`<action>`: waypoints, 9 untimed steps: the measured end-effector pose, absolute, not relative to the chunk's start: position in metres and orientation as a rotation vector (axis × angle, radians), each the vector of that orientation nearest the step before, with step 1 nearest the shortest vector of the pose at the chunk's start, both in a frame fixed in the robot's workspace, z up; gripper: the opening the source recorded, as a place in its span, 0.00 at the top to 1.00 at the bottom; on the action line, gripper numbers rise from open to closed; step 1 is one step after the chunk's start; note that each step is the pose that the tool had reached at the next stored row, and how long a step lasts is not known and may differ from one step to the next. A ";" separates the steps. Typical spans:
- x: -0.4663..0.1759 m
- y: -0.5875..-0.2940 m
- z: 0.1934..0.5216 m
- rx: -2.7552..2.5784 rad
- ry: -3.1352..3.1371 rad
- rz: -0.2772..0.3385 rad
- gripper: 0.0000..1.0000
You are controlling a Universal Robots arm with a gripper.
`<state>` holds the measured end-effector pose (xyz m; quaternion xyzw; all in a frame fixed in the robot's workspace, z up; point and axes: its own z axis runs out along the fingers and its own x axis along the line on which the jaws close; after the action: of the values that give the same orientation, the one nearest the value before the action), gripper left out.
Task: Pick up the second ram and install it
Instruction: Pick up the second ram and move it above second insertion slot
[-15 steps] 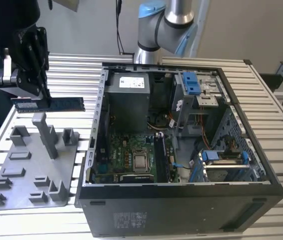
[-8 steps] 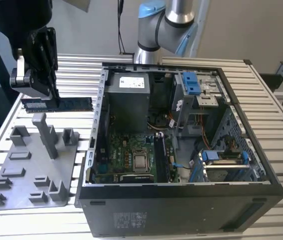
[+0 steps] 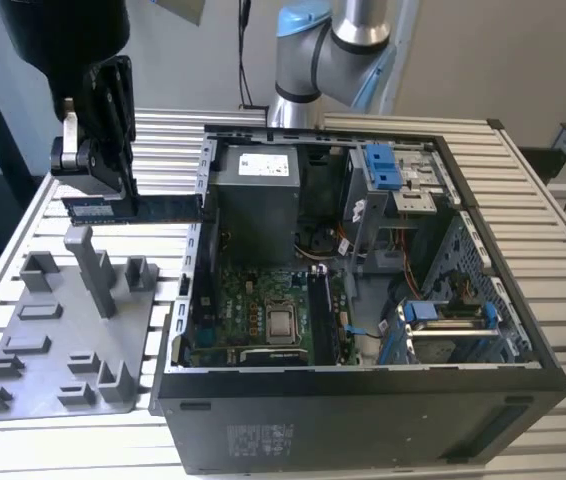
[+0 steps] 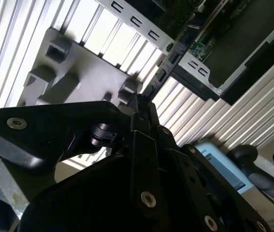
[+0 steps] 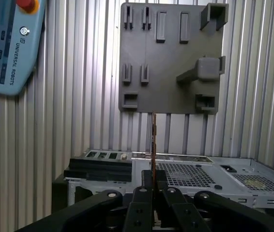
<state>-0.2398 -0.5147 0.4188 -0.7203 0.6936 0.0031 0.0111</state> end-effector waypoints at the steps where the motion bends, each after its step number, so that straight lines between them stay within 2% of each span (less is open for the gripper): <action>1: -0.237 -0.515 0.419 -2.247 2.164 0.010 0.86; 9: -0.219 -0.515 0.419 -2.247 2.164 0.010 0.86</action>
<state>-0.2192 -0.5147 0.4187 -0.7203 0.6936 0.0031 0.0111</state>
